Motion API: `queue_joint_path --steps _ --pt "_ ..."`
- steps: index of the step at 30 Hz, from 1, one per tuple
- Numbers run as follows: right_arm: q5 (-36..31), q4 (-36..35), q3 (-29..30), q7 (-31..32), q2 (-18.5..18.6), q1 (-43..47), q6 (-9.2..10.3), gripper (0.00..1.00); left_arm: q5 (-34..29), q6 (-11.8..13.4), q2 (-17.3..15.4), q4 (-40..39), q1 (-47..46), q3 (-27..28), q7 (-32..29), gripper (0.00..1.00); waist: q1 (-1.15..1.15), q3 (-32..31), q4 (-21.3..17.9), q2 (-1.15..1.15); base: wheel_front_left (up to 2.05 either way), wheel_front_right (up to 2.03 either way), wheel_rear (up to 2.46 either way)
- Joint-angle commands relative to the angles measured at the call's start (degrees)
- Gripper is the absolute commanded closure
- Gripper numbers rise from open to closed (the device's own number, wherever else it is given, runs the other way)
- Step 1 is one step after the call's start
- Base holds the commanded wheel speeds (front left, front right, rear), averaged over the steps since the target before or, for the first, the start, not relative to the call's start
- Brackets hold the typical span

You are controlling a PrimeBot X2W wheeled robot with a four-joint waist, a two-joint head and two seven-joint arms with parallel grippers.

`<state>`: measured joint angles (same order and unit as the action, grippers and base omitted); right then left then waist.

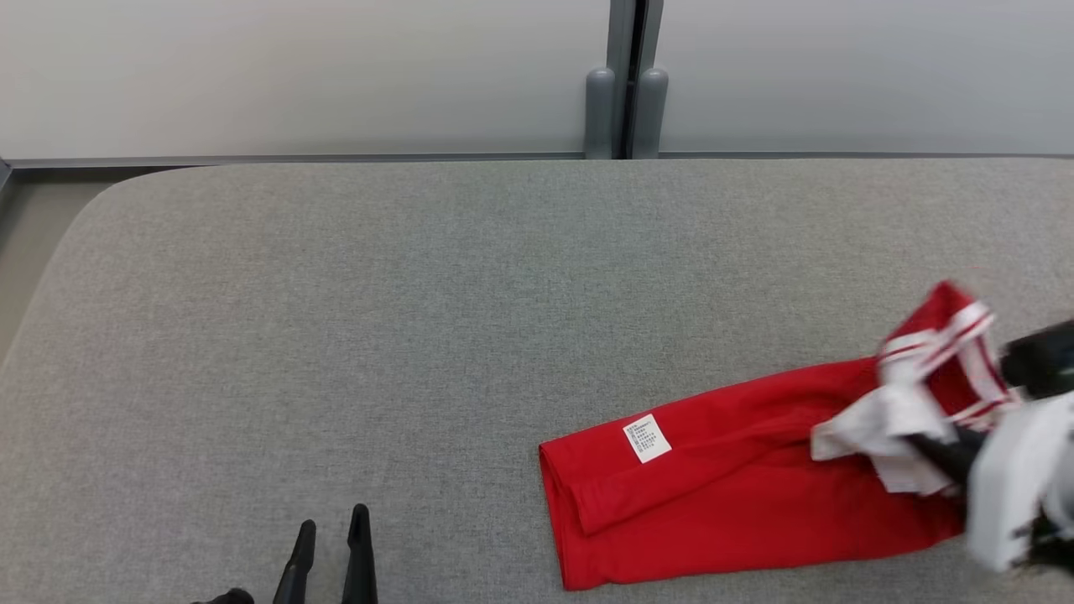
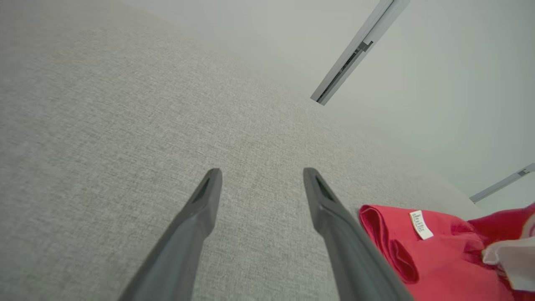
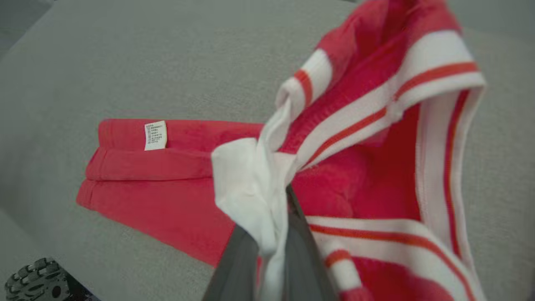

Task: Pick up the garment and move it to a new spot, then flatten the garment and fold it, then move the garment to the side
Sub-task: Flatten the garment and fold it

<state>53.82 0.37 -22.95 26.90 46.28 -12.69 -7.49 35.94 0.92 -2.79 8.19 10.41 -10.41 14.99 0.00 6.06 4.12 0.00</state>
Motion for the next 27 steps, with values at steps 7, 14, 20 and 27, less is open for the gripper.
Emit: queue_joint_path --steps 7,14,20,27 --pt "-3.0 -3.7 -14.0 2.6 -12.3 -4.4 -0.02 1.00 0.5 -0.1 -0.3 1.4 -2.6 -1.4 0.2 0.00 0.00 0.9 0.3 0.00 0.00 0.00 0.00" --pt "-4.4 6.4 -21.0 -3.5 -25.9 -7.1 -0.02 1.00 -0.3 -0.4 -0.2 2.9 -2.4 -2.2 0.3 0.00 0.00 -0.4 1.7 0.00 0.00 0.00 0.00" --pt "-5.2 12.9 -23.0 -7.4 -30.1 -8.6 -0.02 1.00 -0.3 -0.3 -0.2 3.3 -2.0 -2.9 0.2 0.00 0.00 -1.3 2.4 0.00 0.00 0.00 0.00" --pt "-5.9 18.5 -24.6 -10.5 -32.7 -10.0 -0.02 0.00 0.7 -0.2 -0.2 4.1 -1.5 -4.0 0.2 0.00 0.00 -2.2 2.5 0.00 0.00 0.00 0.00"
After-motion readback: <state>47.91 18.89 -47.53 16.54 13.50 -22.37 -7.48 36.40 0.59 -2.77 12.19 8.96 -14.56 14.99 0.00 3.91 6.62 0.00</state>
